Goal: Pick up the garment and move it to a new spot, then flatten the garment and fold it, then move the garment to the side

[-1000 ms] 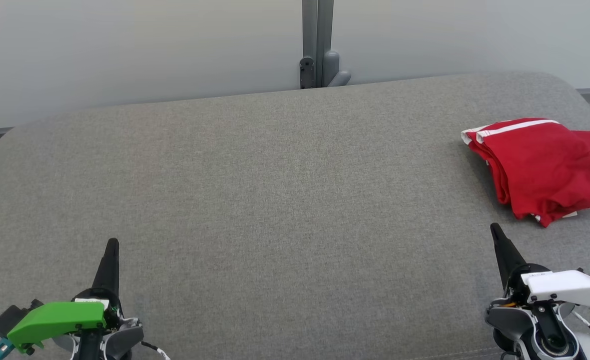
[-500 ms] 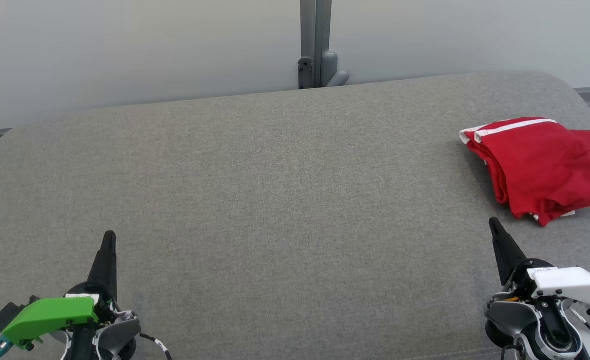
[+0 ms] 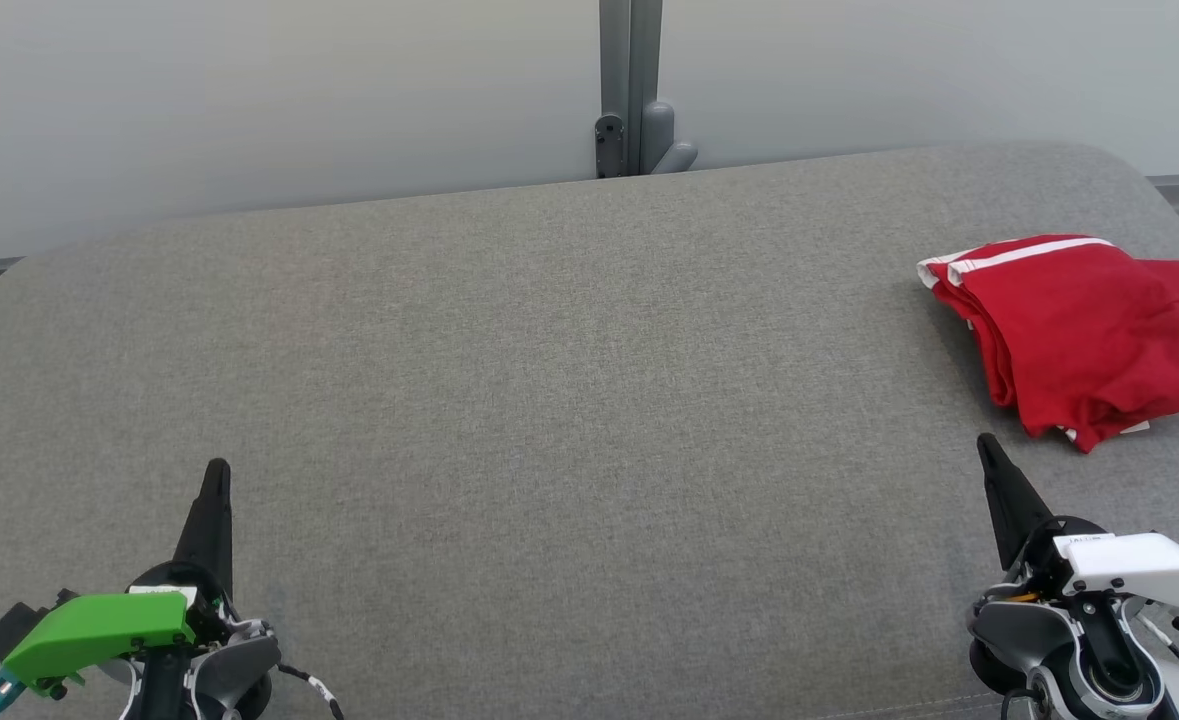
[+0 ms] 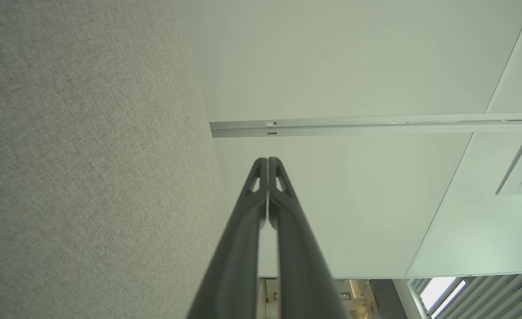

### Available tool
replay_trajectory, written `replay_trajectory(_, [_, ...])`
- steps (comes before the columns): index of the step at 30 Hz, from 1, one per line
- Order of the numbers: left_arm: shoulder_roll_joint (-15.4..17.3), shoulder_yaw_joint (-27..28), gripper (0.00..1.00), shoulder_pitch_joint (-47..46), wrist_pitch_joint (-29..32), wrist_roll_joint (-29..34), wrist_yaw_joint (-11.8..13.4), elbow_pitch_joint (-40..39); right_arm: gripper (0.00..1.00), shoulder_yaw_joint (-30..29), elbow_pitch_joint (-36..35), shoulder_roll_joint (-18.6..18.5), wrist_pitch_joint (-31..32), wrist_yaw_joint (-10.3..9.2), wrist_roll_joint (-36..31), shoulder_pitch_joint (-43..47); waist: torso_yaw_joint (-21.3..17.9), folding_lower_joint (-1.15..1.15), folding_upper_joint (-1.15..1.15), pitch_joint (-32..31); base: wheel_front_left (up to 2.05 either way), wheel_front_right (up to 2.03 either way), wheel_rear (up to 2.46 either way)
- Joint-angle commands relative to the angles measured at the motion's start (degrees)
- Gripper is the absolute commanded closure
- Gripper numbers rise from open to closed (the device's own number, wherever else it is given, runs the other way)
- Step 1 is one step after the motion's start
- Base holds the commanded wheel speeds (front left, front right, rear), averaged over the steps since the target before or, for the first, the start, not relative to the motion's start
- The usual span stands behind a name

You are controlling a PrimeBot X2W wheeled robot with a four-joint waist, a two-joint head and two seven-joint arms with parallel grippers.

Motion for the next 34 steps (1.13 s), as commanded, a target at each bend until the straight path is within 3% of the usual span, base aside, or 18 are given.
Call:
replay_trajectory(1, [0.4, 0.2, 1.00, -0.7, 0.1, -0.2, -0.3, -0.2, 1.00, -0.1, -0.2, -0.3, 0.1, 0.00, 0.3, -0.6, 0.0, 0.00, 0.45, 0.0, 0.00, 0.00, 0.00])
replay_trajectory(34, [0.4, 0.2, 1.00, -0.7, 0.1, -0.2, -0.3, -0.2, 1.00, -0.1, -0.2, -0.3, 0.1, 0.00, 0.4, -0.6, 0.0, 0.00, 0.45, 0.0, 0.00, 0.00, 0.00])
